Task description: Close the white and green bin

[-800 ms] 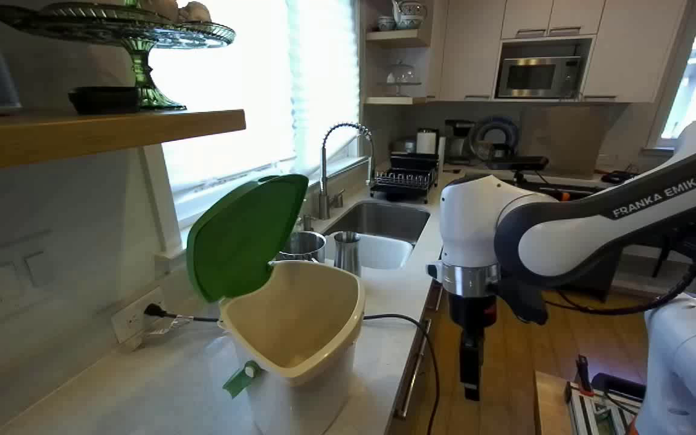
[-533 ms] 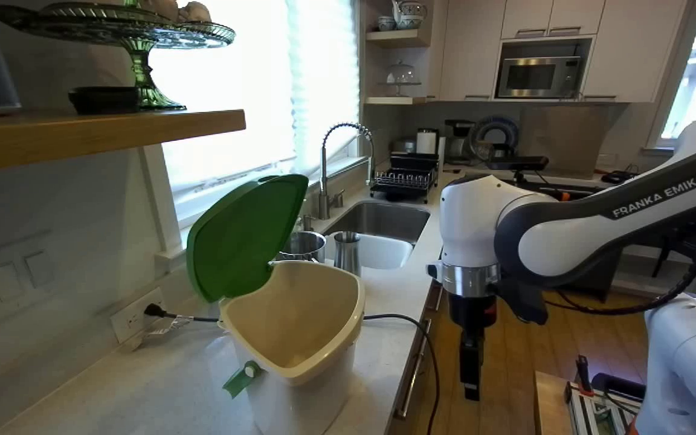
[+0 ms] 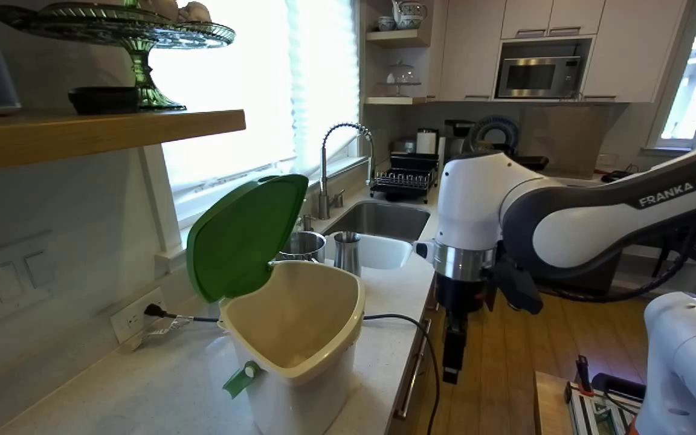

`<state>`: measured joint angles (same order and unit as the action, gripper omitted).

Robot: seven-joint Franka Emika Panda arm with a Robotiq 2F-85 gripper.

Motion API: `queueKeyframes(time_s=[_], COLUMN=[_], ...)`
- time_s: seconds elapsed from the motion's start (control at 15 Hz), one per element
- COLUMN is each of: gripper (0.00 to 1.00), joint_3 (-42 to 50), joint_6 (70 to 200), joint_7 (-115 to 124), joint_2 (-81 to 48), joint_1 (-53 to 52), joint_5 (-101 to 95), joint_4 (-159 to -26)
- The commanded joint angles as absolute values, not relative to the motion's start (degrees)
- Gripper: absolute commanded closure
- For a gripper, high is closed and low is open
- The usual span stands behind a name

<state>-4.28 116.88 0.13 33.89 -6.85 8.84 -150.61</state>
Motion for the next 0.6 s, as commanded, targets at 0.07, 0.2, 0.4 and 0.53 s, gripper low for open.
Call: queueKeyframes(time_s=[0.07, 0.2, 0.4, 0.53], gripper=[0.0, 0.0, 0.0, 0.0], joint_3=[-8.67, -9.97, -11.03, -10.53], joint_6=[123.32, 128.52, 138.41, 138.03], joint_7=[0.35, -0.14, -0.81, 0.19], joint_2=[33.76, 33.01, 31.9, 33.03], joint_1=[-8.62, -9.53, -10.56, -10.87], joint_5=[6.37, 5.88, 5.16, 5.39], joint_4=[-143.18, -140.45, -137.69, -138.41])
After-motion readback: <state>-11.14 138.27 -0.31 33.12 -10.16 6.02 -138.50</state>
